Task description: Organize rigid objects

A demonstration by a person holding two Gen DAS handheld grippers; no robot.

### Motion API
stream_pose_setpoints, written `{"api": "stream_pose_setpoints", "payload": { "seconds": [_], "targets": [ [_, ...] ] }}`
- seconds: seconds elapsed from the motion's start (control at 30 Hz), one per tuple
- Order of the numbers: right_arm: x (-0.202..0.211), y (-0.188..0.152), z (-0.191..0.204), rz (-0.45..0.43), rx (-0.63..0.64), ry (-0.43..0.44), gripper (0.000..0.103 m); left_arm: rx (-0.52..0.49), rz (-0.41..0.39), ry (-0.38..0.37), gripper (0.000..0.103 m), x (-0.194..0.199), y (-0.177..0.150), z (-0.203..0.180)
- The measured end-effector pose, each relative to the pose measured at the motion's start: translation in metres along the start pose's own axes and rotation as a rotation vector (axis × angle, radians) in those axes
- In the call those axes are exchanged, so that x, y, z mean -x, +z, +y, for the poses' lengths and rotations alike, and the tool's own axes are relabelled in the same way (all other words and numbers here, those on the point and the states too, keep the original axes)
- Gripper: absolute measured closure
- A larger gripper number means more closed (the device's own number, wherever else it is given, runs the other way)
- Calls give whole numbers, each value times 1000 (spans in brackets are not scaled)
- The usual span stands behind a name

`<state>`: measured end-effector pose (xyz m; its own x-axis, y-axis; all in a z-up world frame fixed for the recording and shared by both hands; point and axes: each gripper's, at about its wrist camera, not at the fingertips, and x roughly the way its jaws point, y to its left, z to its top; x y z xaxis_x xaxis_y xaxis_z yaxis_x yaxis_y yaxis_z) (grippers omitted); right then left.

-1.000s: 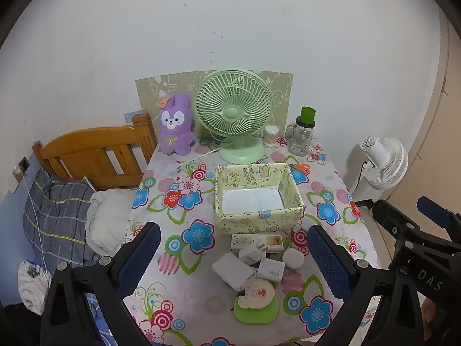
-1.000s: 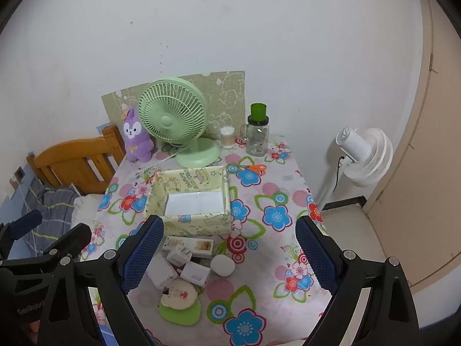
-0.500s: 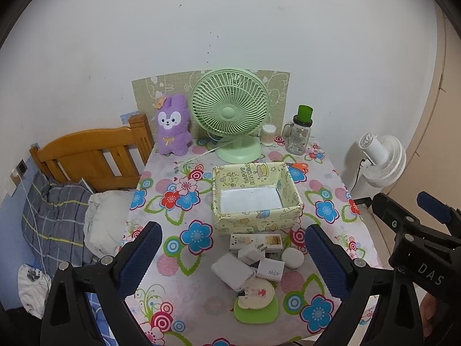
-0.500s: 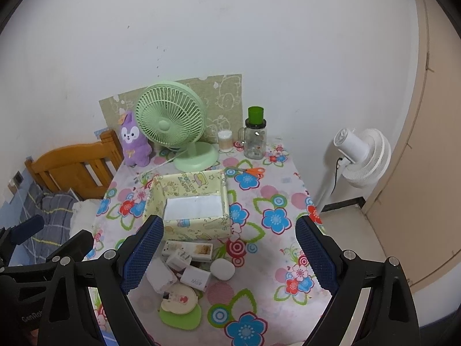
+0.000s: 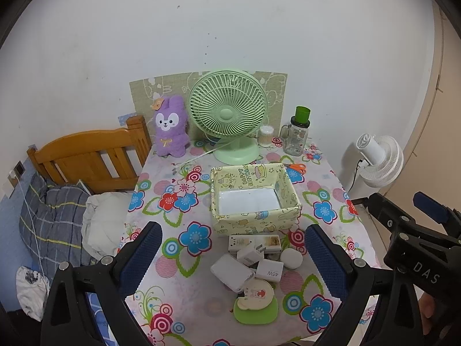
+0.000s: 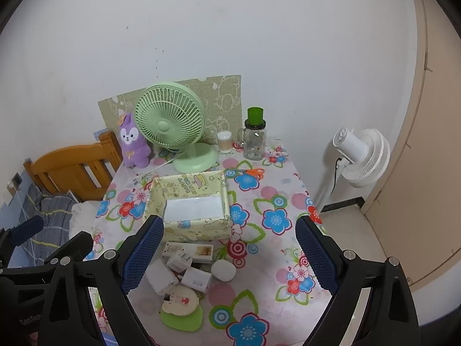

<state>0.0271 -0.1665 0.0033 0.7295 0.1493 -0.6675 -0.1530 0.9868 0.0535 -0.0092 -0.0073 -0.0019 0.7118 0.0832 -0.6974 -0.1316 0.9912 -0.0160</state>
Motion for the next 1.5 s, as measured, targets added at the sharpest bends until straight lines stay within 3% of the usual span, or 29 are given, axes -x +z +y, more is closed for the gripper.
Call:
{"api": "stream_pose_setpoints", "payload": {
  "seconds": [0.7,1.03,1.5],
  "targets": [
    [-19,1,-2,45,-19,44,8,21,19,-16,5,-19,3,7],
    [-68,-20,-15,147,-53,40,8,25,83,0,4,-70,-22,13],
    [-130,-55,-18,188,-41,21,8,81,198,1,4,-142,-57,21]
  ]
}}
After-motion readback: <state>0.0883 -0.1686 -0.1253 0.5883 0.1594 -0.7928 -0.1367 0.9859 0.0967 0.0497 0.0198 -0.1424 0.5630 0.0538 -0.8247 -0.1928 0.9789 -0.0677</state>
